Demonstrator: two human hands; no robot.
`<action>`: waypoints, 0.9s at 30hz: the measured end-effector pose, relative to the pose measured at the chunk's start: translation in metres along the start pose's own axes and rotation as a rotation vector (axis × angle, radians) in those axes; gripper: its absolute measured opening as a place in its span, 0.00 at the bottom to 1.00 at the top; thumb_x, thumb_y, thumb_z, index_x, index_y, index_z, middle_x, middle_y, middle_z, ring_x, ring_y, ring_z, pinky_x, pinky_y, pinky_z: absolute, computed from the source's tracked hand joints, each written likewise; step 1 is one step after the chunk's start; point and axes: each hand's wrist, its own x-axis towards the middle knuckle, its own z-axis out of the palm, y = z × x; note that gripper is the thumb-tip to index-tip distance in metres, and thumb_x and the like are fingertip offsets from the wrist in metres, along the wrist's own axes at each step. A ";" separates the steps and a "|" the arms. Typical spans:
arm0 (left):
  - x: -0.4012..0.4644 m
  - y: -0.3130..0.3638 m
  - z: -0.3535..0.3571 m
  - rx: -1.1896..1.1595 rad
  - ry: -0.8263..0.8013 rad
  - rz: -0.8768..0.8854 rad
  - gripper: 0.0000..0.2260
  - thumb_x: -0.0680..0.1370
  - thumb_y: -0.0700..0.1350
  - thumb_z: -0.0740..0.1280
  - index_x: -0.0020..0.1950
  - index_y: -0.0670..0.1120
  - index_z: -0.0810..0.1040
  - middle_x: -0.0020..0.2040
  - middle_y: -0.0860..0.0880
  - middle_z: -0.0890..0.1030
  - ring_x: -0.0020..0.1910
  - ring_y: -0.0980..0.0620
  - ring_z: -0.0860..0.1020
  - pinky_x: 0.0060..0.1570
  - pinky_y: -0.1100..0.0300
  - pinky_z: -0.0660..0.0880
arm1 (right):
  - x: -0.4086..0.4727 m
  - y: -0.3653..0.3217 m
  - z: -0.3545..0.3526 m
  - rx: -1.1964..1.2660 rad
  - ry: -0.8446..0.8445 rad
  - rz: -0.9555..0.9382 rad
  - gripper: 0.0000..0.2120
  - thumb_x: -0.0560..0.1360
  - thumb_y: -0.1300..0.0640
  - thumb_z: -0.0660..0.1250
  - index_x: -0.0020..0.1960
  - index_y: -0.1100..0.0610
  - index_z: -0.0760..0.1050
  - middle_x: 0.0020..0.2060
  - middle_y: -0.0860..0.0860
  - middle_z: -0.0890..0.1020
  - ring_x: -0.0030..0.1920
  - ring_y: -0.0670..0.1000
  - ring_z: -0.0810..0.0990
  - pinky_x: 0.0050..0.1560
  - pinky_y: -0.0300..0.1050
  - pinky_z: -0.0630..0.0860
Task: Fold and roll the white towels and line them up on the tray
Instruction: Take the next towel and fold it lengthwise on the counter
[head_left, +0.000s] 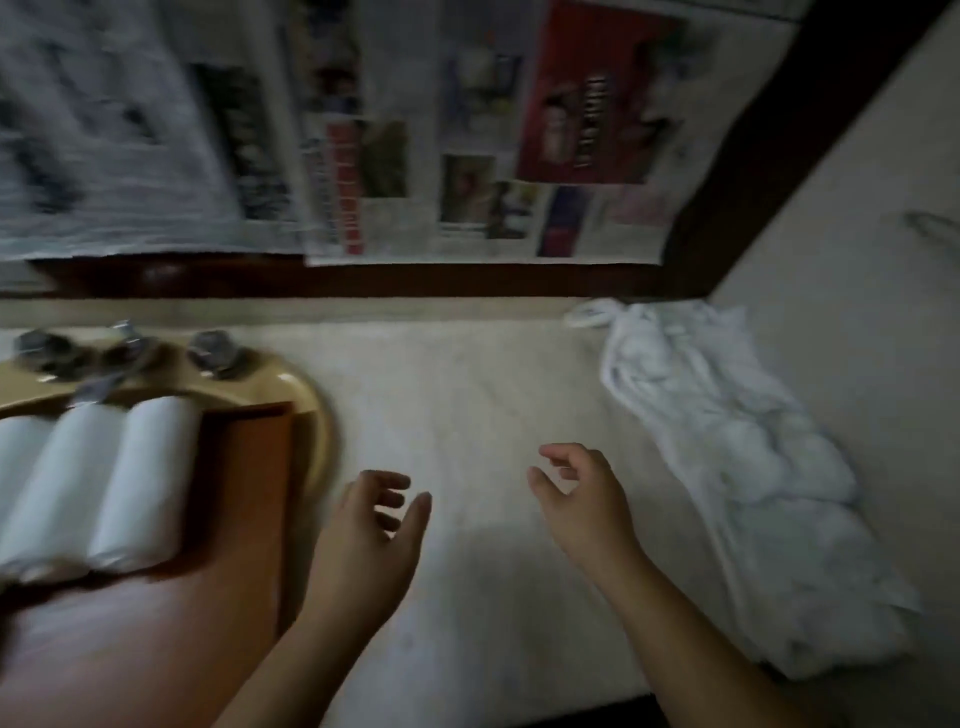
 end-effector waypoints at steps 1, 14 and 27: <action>0.004 0.020 0.026 0.006 -0.053 0.039 0.09 0.78 0.57 0.72 0.56 0.59 0.77 0.50 0.58 0.80 0.45 0.66 0.79 0.40 0.64 0.74 | 0.010 0.017 -0.023 -0.048 0.039 -0.006 0.12 0.77 0.48 0.73 0.60 0.44 0.79 0.56 0.41 0.77 0.58 0.41 0.76 0.54 0.38 0.73; 0.039 0.166 0.291 0.321 -0.576 0.479 0.13 0.80 0.59 0.68 0.62 0.55 0.77 0.55 0.54 0.79 0.55 0.54 0.78 0.56 0.54 0.79 | 0.057 0.191 -0.218 -0.659 0.256 0.149 0.28 0.76 0.57 0.69 0.76 0.49 0.70 0.67 0.56 0.75 0.66 0.63 0.74 0.61 0.58 0.75; 0.013 0.224 0.421 0.479 -0.603 0.507 0.28 0.80 0.60 0.68 0.73 0.49 0.64 0.64 0.48 0.73 0.65 0.47 0.72 0.61 0.49 0.77 | 0.118 0.222 -0.280 -0.628 0.313 0.288 0.09 0.77 0.51 0.67 0.54 0.50 0.83 0.49 0.53 0.85 0.48 0.55 0.80 0.49 0.48 0.75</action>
